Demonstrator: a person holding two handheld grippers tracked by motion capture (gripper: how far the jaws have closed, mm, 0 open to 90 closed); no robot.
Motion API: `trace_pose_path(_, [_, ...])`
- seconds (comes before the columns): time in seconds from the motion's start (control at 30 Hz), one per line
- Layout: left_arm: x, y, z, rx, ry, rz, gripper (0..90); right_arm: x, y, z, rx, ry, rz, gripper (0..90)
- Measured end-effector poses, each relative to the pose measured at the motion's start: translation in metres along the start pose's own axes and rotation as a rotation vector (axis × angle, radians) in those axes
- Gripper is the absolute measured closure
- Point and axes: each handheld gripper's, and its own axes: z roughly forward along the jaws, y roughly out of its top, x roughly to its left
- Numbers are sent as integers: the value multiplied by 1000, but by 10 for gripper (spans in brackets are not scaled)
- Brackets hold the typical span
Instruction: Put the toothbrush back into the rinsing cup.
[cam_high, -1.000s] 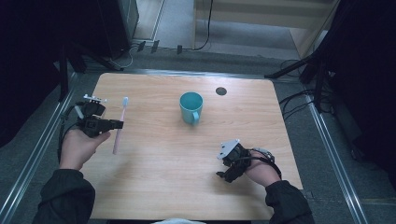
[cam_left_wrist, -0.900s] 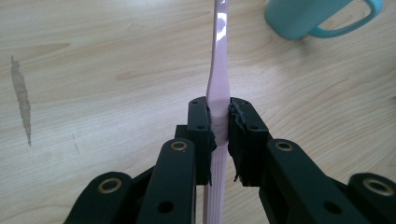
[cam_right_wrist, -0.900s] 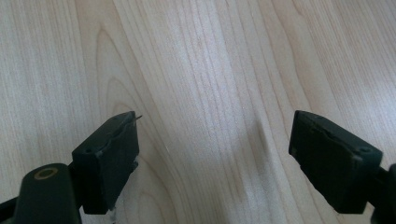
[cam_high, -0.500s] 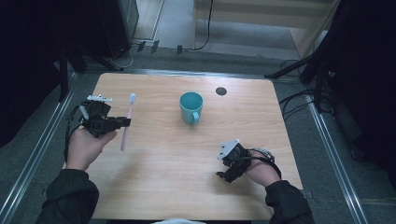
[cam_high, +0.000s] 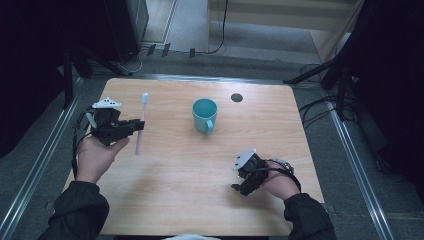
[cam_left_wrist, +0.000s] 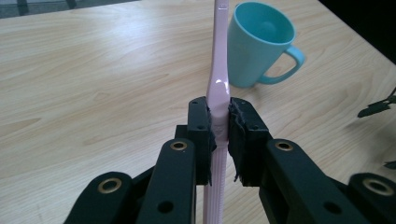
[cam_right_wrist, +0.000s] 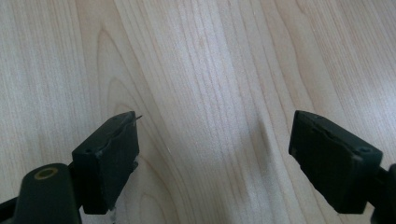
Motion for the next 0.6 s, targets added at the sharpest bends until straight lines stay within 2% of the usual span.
trace_pose_path(0.07, [-2, 1, 0, -11, -2, 0, 793, 0, 0, 0, 1, 0, -1, 160])
trace_pose_path(0.27, [-9, 12, 6, -17, -51, -2, 793, -1, -1, -1, -4, 4, 1, 160])
trace_pose_path(0.37, [-12, 17, 9, -20, -54, 0, 793, 0, 0, -1, -7, -1, 2, 160])
trace_pose_path(0.53, [-18, 25, 17, -19, -75, 11, 793, 0, 1, 0, -10, 8, 1, 160])
trace_pose_path(0.6, [-24, 32, 23, -11, -75, 38, 793, 0, 1, 0, -12, 9, -1, 160])
